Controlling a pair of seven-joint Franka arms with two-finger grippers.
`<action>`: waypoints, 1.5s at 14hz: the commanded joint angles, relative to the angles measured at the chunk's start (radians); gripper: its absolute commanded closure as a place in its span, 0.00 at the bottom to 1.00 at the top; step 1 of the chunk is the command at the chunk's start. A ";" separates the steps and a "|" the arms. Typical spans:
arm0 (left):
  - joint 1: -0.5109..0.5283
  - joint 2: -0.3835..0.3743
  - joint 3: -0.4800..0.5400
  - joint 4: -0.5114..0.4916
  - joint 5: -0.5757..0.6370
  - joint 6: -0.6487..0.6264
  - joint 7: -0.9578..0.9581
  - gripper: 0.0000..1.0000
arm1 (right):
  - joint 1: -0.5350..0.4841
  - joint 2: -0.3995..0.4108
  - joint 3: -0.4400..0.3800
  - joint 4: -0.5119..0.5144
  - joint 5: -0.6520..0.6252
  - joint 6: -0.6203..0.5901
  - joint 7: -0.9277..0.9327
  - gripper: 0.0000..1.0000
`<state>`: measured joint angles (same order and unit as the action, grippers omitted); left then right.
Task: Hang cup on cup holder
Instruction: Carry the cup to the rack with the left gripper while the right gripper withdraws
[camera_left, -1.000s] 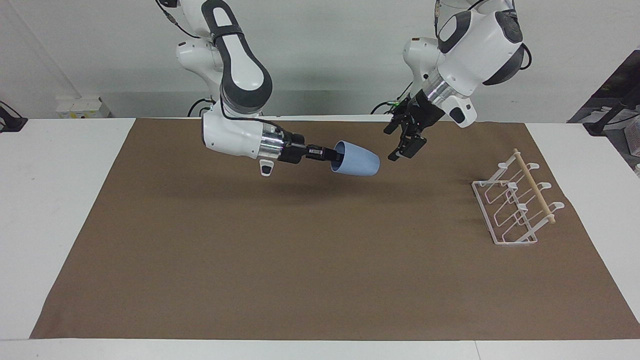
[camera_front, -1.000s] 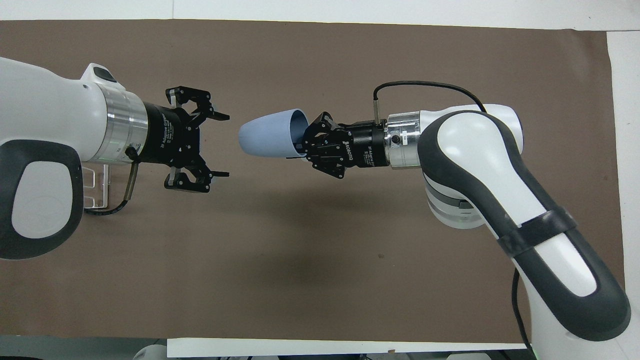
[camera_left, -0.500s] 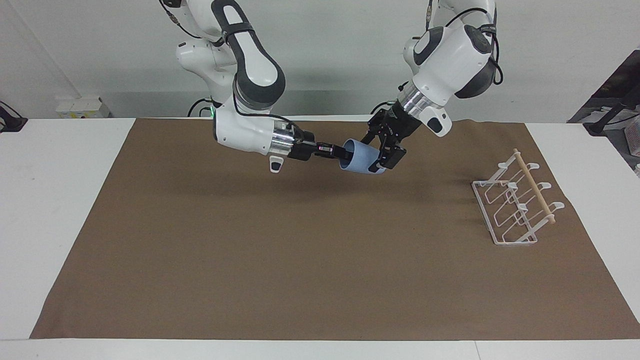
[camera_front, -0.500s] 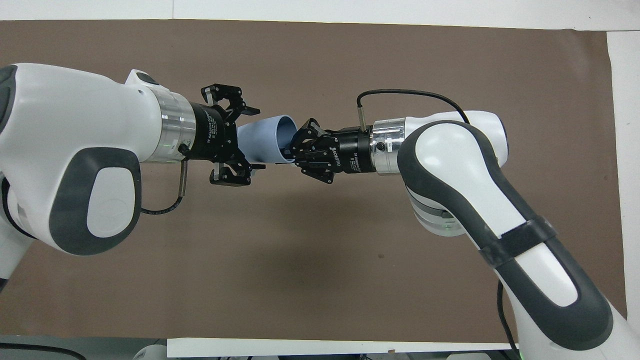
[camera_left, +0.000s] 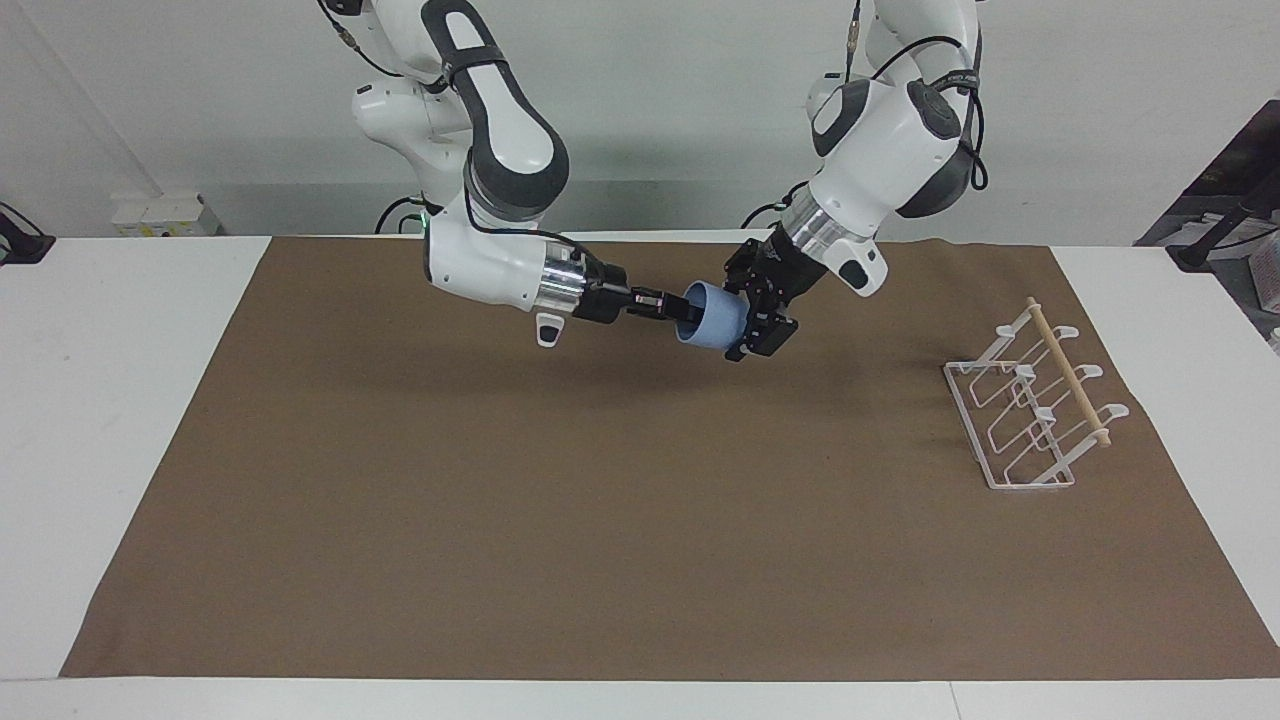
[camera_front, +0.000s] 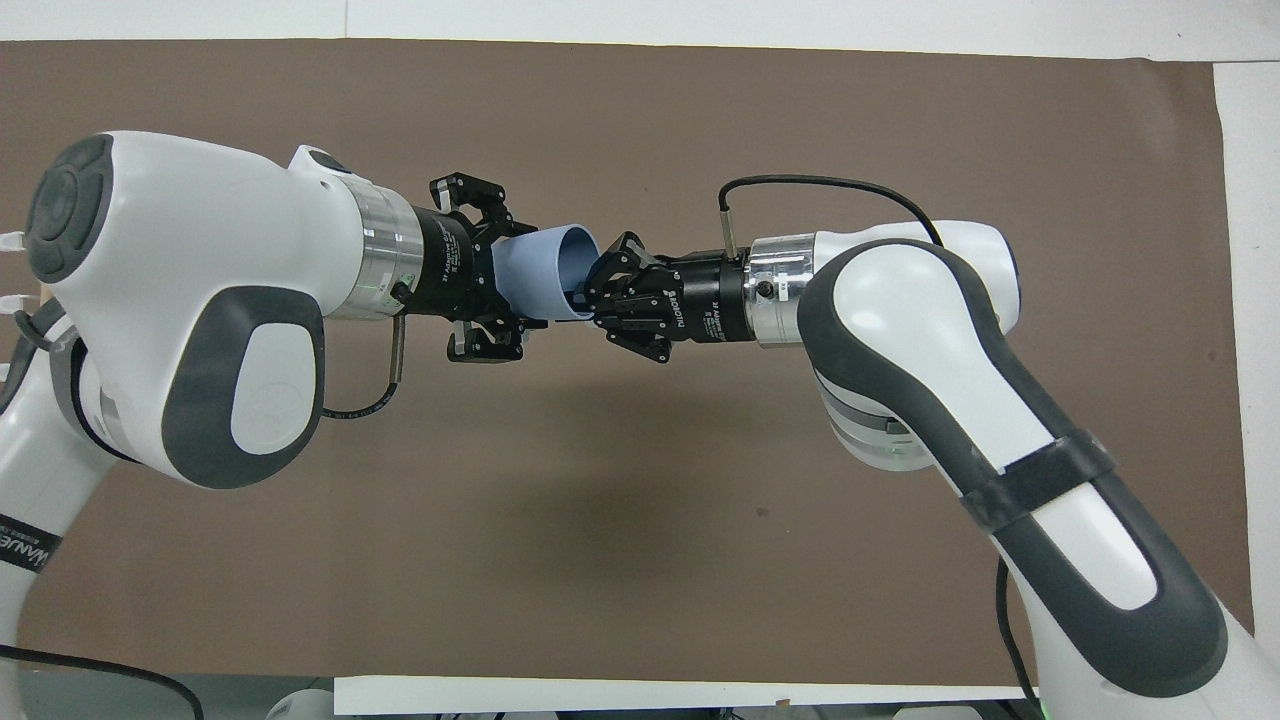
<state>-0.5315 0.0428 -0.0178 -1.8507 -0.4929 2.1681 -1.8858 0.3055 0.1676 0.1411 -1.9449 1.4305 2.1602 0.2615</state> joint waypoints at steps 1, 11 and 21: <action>-0.018 0.006 0.010 0.013 -0.012 0.016 -0.006 0.61 | -0.005 -0.011 0.008 -0.006 0.022 -0.007 -0.002 1.00; 0.005 0.005 0.025 0.061 0.138 -0.108 -0.036 0.63 | -0.129 -0.155 0.000 -0.026 -0.318 0.003 -0.002 0.01; 0.198 0.002 0.039 0.030 1.095 -0.327 -0.022 0.63 | -0.448 -0.195 0.000 0.171 -1.284 -0.323 -0.013 0.01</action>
<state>-0.3706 0.0428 0.0282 -1.8125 0.4590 1.8669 -1.9090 -0.0883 -0.0314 0.1287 -1.8754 0.2730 1.9603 0.2592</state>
